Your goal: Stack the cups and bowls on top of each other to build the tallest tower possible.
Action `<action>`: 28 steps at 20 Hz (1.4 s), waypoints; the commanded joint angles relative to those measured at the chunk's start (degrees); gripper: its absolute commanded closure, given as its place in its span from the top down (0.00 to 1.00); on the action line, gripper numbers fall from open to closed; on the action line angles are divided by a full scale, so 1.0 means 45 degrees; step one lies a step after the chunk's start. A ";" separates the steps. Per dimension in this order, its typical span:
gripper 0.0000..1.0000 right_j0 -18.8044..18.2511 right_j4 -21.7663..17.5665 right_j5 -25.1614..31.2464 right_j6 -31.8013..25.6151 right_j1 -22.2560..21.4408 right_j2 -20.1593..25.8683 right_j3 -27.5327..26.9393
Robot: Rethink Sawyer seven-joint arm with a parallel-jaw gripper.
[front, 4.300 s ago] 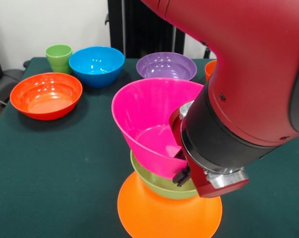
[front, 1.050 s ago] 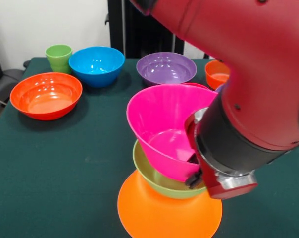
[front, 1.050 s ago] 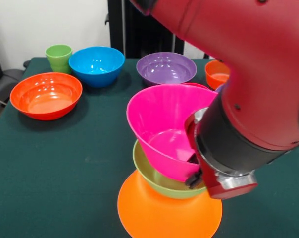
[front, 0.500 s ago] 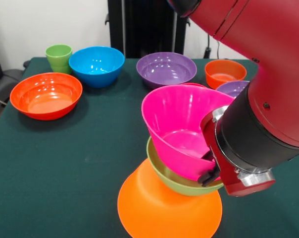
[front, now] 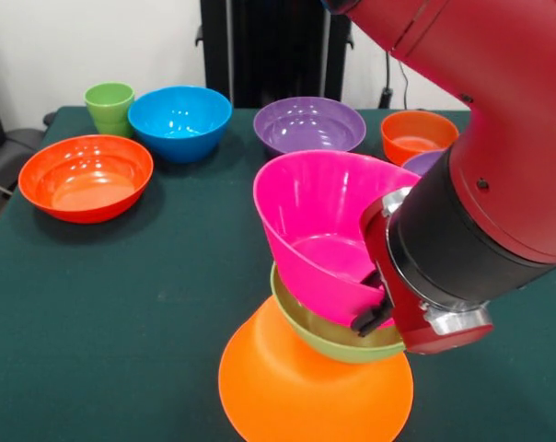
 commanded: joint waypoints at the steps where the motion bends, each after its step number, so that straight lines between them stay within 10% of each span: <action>1: 0.00 0.0434 -0.1642 -0.0890 0.1826 0.0017 0.1304 0.0439; 28: 0.00 0.0502 -0.2207 -0.1104 0.2576 0.0025 0.2553 -0.0157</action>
